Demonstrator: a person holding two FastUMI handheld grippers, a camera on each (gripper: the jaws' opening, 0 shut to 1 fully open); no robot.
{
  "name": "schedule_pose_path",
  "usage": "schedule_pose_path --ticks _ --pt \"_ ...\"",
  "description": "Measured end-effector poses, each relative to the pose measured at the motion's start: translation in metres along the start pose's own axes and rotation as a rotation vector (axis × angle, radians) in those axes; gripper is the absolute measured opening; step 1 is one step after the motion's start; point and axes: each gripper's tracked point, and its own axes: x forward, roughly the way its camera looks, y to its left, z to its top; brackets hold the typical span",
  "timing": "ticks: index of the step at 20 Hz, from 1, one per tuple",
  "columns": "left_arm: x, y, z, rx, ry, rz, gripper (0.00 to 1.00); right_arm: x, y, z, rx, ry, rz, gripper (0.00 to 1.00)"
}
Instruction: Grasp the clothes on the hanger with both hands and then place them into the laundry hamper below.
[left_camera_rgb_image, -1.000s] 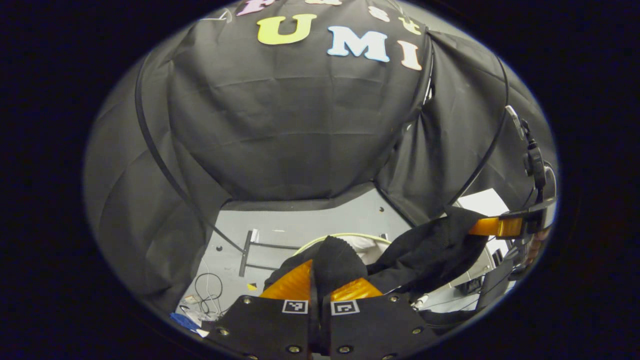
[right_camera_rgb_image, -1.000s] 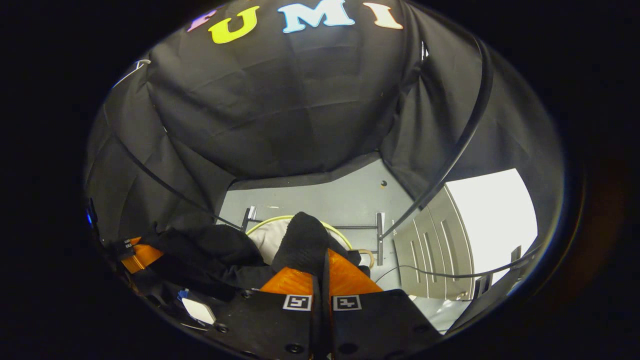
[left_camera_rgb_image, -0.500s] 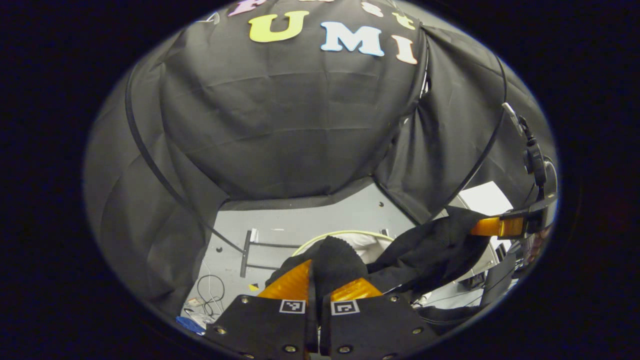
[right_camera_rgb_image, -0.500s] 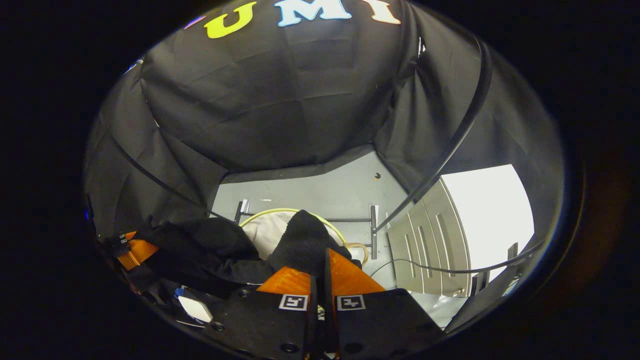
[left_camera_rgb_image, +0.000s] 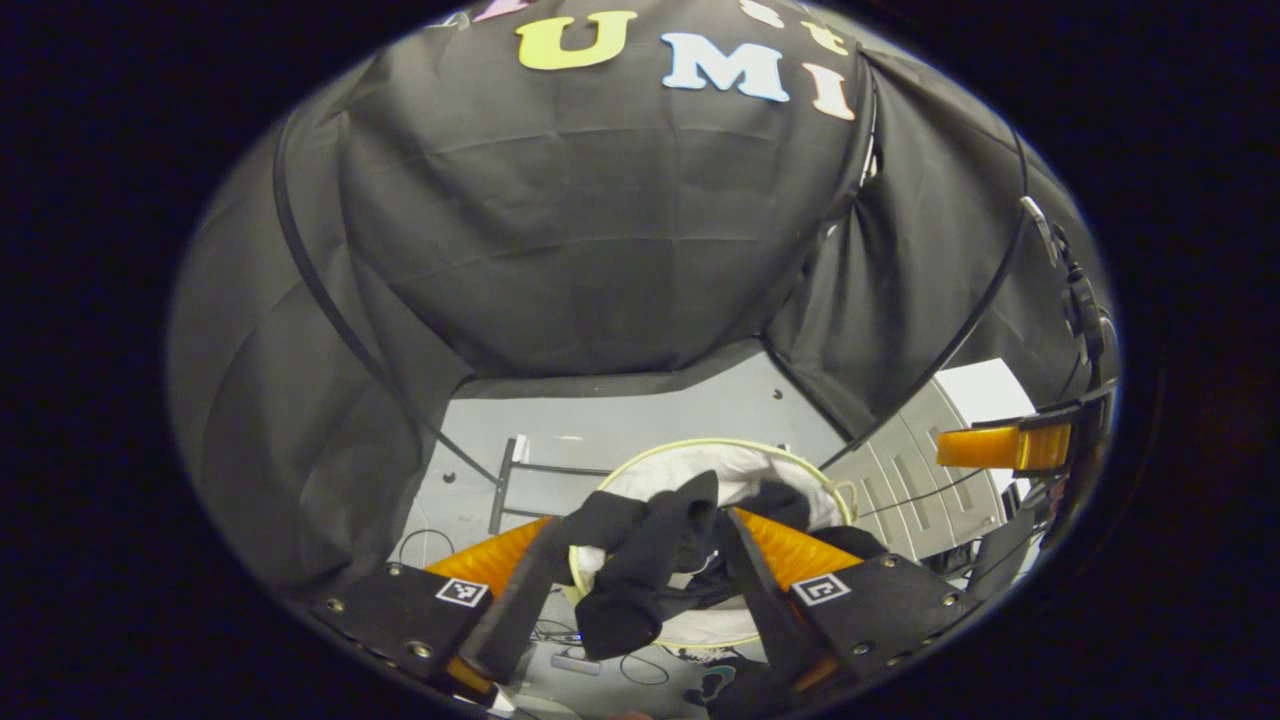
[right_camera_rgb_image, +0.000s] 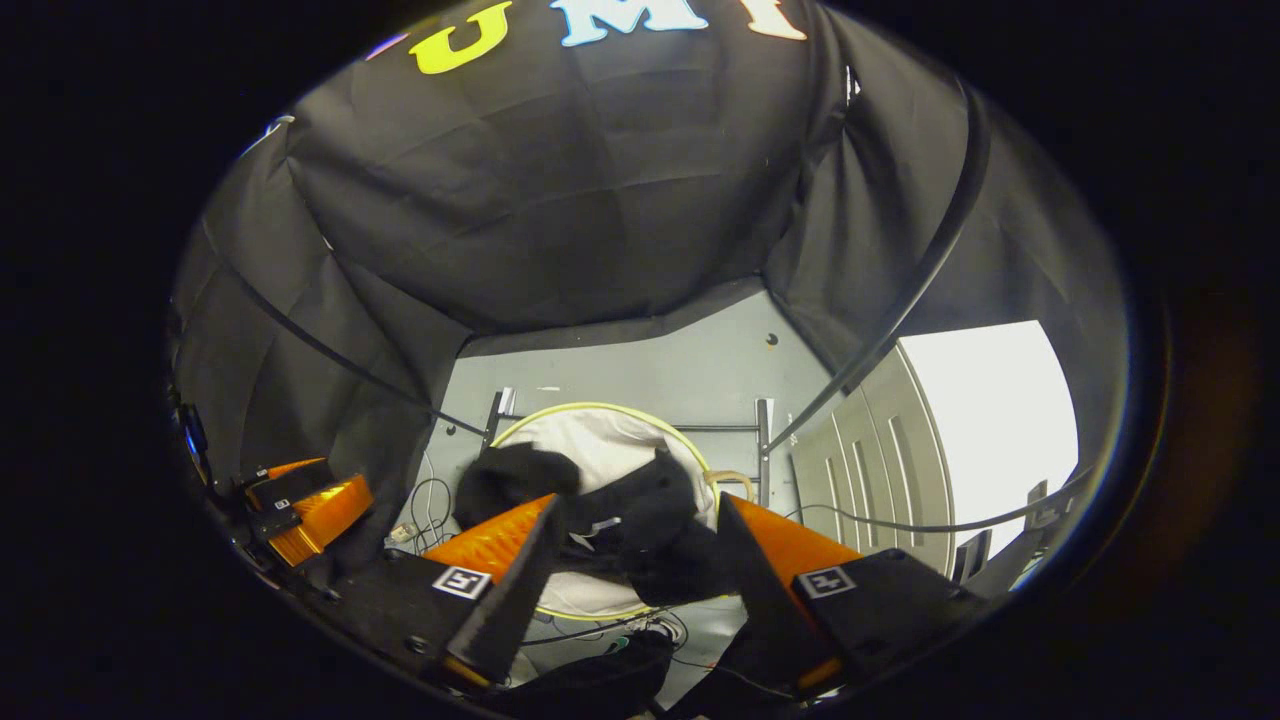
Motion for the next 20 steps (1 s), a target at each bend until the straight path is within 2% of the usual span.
schedule_pose_path --ticks 1,9,11,12,13,14,17,18,20 --pt "-0.004 0.005 0.000 -0.003 -0.006 0.016 0.94 -0.003 -0.005 0.002 0.005 -0.010 -0.012 1.00" --pt "-0.071 0.019 0.011 0.013 -0.081 0.088 0.94 -0.049 -0.055 0.031 0.081 -0.141 -0.090 0.98" --pt "-0.099 0.015 0.031 0.002 -0.129 0.102 0.94 -0.069 -0.071 0.045 0.090 -0.202 -0.103 0.99" --pt "-0.112 0.012 0.043 0.000 -0.161 0.112 0.94 -0.080 -0.077 0.052 0.091 -0.231 -0.105 0.94" --pt "-0.126 0.007 0.057 0.000 -0.192 0.121 0.94 -0.088 -0.083 0.061 0.091 -0.261 -0.106 0.94" --pt "-0.138 0.003 0.069 -0.002 -0.223 0.133 0.94 -0.097 -0.090 0.067 0.089 -0.286 -0.107 0.99" --pt "-0.179 -0.015 0.120 -0.021 -0.336 0.162 0.94 -0.130 -0.106 0.097 0.084 -0.381 -0.099 0.99" --pt "-0.194 -0.021 0.137 -0.030 -0.374 0.172 0.93 -0.141 -0.110 0.106 0.083 -0.414 -0.095 0.94" --pt "-0.224 -0.034 0.172 -0.047 -0.462 0.184 0.94 -0.169 -0.123 0.125 0.085 -0.488 -0.084 0.94"
